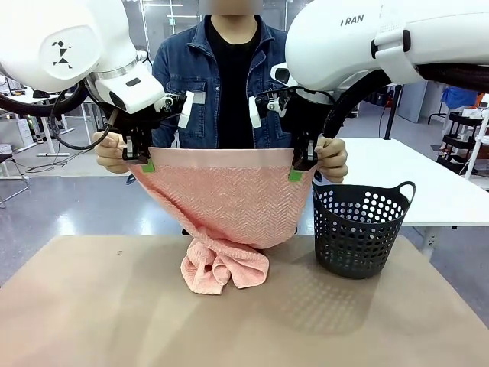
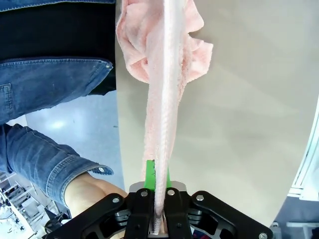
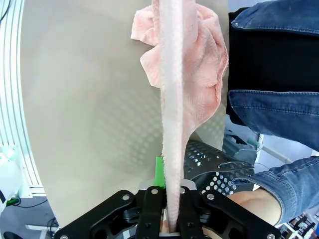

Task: Fold the towel.
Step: Grab the top end of the 100 cm Hotel Towel extended by the human, then release the end of the 100 cm Hotel Towel you were holding and grab the top end of the folded side.

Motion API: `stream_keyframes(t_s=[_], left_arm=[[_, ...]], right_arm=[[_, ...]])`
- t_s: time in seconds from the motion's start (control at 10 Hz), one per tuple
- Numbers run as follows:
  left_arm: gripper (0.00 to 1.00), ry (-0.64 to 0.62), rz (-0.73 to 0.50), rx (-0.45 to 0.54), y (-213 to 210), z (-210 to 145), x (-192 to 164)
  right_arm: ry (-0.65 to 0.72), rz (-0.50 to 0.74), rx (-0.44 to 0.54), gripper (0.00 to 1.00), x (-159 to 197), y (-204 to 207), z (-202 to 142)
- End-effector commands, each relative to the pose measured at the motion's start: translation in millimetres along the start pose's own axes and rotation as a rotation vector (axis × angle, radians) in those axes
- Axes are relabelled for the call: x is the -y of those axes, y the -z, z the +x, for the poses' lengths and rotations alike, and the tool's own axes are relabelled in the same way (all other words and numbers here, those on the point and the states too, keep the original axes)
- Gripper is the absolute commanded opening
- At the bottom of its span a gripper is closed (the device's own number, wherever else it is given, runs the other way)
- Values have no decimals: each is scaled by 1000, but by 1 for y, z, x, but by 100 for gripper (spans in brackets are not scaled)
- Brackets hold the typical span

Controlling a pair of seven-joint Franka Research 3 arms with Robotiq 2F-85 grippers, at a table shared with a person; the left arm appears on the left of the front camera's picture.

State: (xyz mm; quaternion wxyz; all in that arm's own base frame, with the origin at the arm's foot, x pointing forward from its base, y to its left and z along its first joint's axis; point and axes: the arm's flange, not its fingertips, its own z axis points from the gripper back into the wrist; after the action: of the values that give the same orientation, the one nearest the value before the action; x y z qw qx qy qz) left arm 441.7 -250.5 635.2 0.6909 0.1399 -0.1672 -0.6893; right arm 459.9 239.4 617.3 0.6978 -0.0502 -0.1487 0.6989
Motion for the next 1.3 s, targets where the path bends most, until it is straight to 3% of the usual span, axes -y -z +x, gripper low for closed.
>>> stream_keyframes(t_s=[0.0, 1.2], left_arm=[[0, 9, 11, -13, -1, -1, -1], [0, 9, 11, -13, -1, -1, -1]], right_arm=[[-2, -2, 1, 0, 0, -1, 1], [-2, -2, 1, 0, 0, -1, 1]])
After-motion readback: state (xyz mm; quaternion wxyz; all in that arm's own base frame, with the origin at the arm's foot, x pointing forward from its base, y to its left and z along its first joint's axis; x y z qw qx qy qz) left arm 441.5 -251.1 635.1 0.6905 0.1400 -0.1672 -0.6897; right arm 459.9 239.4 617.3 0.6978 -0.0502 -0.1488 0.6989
